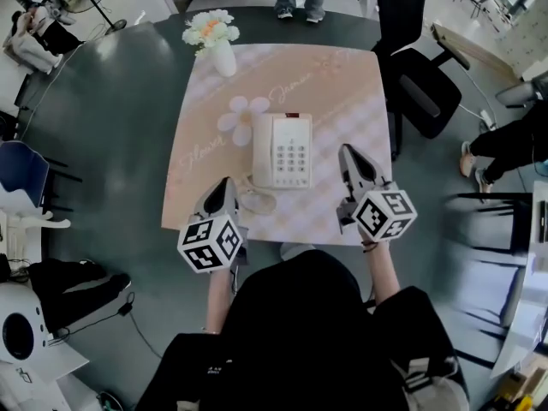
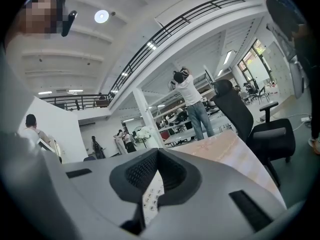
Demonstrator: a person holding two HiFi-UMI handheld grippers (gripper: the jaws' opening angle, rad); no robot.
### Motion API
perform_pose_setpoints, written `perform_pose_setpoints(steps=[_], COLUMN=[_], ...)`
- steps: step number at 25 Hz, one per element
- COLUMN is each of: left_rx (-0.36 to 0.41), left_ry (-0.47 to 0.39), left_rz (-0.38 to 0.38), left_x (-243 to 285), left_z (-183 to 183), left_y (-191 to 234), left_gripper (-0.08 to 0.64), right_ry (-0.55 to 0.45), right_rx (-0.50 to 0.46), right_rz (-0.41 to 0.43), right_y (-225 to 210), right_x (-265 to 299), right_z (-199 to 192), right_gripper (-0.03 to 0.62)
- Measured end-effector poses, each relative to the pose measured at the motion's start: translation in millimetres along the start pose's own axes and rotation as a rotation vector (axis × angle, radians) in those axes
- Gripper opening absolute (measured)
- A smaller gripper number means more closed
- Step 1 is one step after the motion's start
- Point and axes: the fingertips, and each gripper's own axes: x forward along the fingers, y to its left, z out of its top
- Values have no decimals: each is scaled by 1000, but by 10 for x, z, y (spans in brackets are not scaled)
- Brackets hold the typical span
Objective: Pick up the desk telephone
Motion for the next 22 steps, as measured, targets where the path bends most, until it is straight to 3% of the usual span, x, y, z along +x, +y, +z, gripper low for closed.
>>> perform_pose_setpoints(steps=[9, 14, 19, 22], left_rx=[18, -58, -80, -115], left_ry=[98, 194, 271, 317], left_rz=[-33, -97, -129, -166], left_x=[468, 714, 899, 989], left_z=[-47, -145, -221, -273], left_y=[10, 27, 66, 69], left_gripper=[-2, -2, 1, 55], right_ry=[124, 219, 270, 290], right_rx=[-7, 3, 43, 92], right_rz=[62, 76, 46, 23], right_y=[-125, -158, -268, -332], right_x=[410, 601, 738, 816], right_z=[-227, -489, -664, -774], right_gripper=[-6, -6, -6, 0])
